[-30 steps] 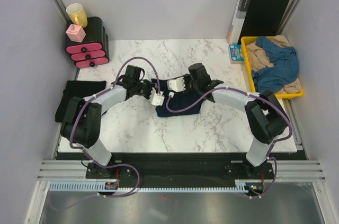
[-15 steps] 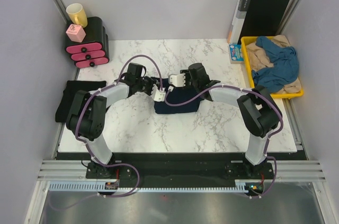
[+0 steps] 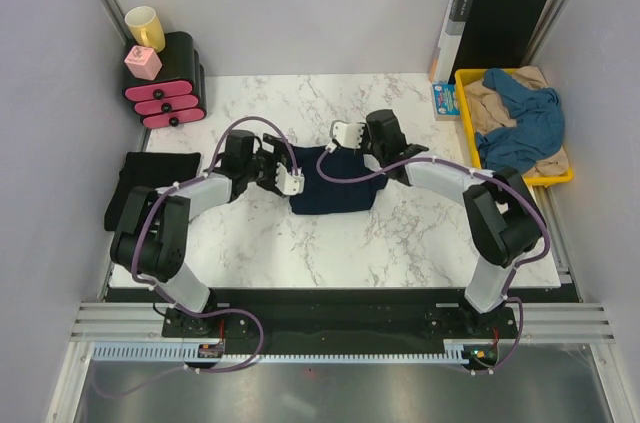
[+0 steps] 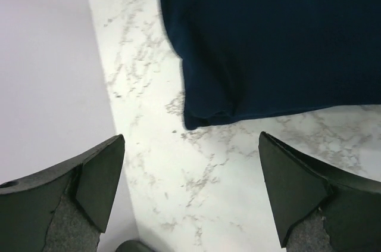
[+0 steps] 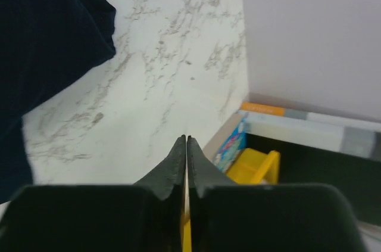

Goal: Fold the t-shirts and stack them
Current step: Smooth out wrinkles on the folded tshirt

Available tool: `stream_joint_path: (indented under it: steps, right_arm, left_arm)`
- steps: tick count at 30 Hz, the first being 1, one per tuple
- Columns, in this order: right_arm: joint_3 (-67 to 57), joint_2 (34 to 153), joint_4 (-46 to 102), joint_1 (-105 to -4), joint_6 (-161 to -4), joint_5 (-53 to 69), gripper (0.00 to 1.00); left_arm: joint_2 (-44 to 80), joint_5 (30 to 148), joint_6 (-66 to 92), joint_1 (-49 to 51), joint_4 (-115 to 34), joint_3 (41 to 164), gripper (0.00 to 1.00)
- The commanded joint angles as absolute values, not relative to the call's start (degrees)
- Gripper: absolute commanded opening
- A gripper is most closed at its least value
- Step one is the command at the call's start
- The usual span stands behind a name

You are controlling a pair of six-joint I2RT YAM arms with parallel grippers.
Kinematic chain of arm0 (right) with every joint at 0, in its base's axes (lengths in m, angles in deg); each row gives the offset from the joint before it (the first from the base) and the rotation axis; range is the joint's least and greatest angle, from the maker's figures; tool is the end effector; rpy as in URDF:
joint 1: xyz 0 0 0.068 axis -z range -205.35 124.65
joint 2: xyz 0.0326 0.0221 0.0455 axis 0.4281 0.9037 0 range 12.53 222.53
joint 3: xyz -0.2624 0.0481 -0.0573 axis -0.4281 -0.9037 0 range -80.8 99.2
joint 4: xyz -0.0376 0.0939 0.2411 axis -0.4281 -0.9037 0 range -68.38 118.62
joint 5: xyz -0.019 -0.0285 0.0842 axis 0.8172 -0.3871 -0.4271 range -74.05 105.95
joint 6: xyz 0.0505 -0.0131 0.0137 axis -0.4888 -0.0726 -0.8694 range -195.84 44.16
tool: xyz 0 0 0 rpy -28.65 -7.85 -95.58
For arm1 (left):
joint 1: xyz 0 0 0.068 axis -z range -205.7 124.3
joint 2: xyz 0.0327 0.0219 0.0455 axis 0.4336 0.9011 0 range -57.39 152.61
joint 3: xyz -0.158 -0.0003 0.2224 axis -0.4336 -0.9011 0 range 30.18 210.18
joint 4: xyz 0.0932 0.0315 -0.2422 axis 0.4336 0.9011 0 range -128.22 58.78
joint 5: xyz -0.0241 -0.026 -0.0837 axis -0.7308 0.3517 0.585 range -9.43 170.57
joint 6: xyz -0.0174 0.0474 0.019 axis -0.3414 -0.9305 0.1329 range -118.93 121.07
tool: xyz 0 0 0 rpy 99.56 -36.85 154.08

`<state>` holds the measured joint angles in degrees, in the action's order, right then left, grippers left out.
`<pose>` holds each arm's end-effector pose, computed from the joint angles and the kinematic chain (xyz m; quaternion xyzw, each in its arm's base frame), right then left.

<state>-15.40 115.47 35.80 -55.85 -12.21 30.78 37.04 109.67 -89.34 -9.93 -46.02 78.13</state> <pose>0.3524 0.1969 0.2143 -0.5862 0.6330 -0.2478 0.4408 0.3174 -0.1075 0.1746 0.7629 0.4371 0.0739 0.4706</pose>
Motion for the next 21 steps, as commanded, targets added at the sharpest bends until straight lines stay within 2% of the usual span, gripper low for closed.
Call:
stream_joint_path:
  steps: [1, 3, 6, 7, 8, 9, 10, 15, 21]
  right_arm:
    - [-6.9, 111.84, 17.84, -55.49, -25.64, 24.15, 0.0]
    - [-4.0, 112.81, 11.69, -55.49, -29.76, 19.05, 0.0]
    - [-2.41, 114.91, 9.73, -55.32, -33.03, 16.23, 0.0]
    - [-1.97, 115.53, 9.46, -55.06, -34.78, 16.04, 0.0]
    - [-0.23, 116.5, 7.72, -54.7, -35.58, 14.13, 0.0]
    - [1.18, 118.42, 6.49, -54.53, -36.2, 11.15, 0.0]
    - [2.76, 119.66, 5.25, -53.39, -38.73, 9.21, 0.0]
    - [17.0, 129.84, -6.08, -48.47, -46.83, -9.49, 0.0]
    - [20.97, 134.52, -7.5, -42.76, -53.07, -23.93, 0.0]
  left_arm:
    - [28.67, 113.42, -80.17, -9.35, -54.92, 77.64, 1.0]
    - [26.99, 115.89, -72.61, -8.13, -54.49, 79.22, 1.0]
    - [28.2, 119.85, -68.9, -5.49, -45.38, 84.12, 1.0]
    - [30.91, 119.51, -68.89, -4.7, -37.34, 86.24, 0.82]
    - [32.85, 119.07, -68.11, -3.12, -33.26, 88.35, 0.59]
    - [34.44, 118.72, -67.32, -2.76, -30.43, 92.2, 0.29]
    - [35.93, 116.8, -64.7, -2.15, -28.14, 93.54, 0.02]
    - [39.72, 118.18, -60.55, -1.7, -27.68, 96.01, 0.02]
    - [41.04, 126.52, -49.05, -3.81, -17.14, 102.16, 0.02]
